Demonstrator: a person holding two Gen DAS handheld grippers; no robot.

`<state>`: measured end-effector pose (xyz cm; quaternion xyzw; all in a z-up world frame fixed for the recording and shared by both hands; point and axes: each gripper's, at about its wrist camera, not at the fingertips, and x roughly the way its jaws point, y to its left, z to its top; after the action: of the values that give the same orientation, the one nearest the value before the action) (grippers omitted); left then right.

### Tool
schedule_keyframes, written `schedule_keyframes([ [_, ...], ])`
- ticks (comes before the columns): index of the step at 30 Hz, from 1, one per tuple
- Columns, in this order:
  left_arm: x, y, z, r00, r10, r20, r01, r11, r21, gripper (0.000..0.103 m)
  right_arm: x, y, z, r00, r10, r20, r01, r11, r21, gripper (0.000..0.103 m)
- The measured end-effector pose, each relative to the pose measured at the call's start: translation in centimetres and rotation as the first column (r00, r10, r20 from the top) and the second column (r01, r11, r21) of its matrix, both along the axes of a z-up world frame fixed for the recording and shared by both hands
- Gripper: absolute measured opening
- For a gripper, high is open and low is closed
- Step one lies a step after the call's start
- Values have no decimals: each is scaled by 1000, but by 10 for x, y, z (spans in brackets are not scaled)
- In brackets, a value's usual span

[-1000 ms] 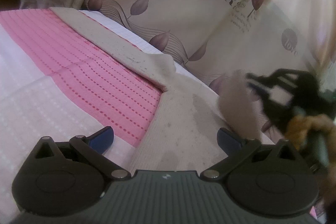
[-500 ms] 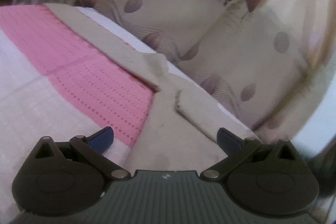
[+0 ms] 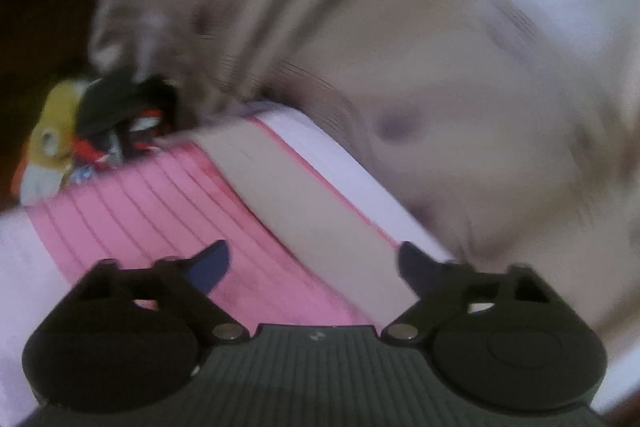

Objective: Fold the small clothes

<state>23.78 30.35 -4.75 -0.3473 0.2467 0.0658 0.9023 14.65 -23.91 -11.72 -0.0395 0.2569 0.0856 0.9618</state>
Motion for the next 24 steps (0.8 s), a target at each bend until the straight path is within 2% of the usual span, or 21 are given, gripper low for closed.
schedule_keyframes([
  [2,15,45,-3,998,66,-17,-67,993,-96,72,2,3,2,1000,4,-2,-4,1000,-9,82],
  [4,36,84,-10,994,60,-91,-75,981,-176,72,2,2,2,1000,5,3,-5,1000,-2,82],
  [6,51,114,-24,990,53,-132,-92,946,-311,72,3,2,1,1000,3,5,-3,1000,7,82],
  [7,60,125,-31,987,33,-156,-87,933,-350,71,4,2,1,1000,2,4,-2,1000,9,83],
  [8,66,134,-35,992,8,-127,-57,920,-388,80,5,2,1,1000,1,2,-1,1000,6,83],
  [9,71,140,-39,994,0,-107,-47,899,-436,84,7,5,0,1000,0,1,0,1000,0,83],
  [10,74,144,-41,994,9,-105,-58,881,-469,85,6,6,0,1000,0,2,0,1000,-8,83],
  [11,78,147,-42,994,9,-108,-59,878,-476,85,6,8,0,1000,-2,2,2,1000,-22,83],
  [13,92,152,-45,987,1,-163,-73,896,-437,83,6,11,0,1000,-3,3,3,999,-39,86],
  [14,99,152,-53,980,-11,-199,-81,891,-447,78,7,12,-1,1000,-6,4,6,999,-46,87],
  [16,105,155,-68,979,-18,-203,-88,862,-500,73,7,12,-1,1000,-9,8,9,999,-52,88],
  [18,109,155,-77,982,-19,-186,-81,853,-516,68,7,12,-1,1000,-10,8,11,999,-51,88],
  [19,111,155,-81,982,-19,-189,-83,852,-517,60,7,12,-1,1000,-11,8,11,999,-51,88],
  [20,112,155,-84,980,-5,-198,-98,856,-508,46,7,13,-2,1000,-11,7,11,999,-52,88],
  [22,109,152,-81,987,37,-153,-106,875,-472,27,7,13,-2,1000,-10,6,10,998,-56,88],
  [23,107,149,-74,991,55,-121,-102,898,-428,5,7,13,-2,1000,-10,7,10,998,-56,88],
  [24,104,142,-60,994,65,-91,-94,926,-366,5,7,13,-2,1000,-9,7,10,998,-55,88],
])
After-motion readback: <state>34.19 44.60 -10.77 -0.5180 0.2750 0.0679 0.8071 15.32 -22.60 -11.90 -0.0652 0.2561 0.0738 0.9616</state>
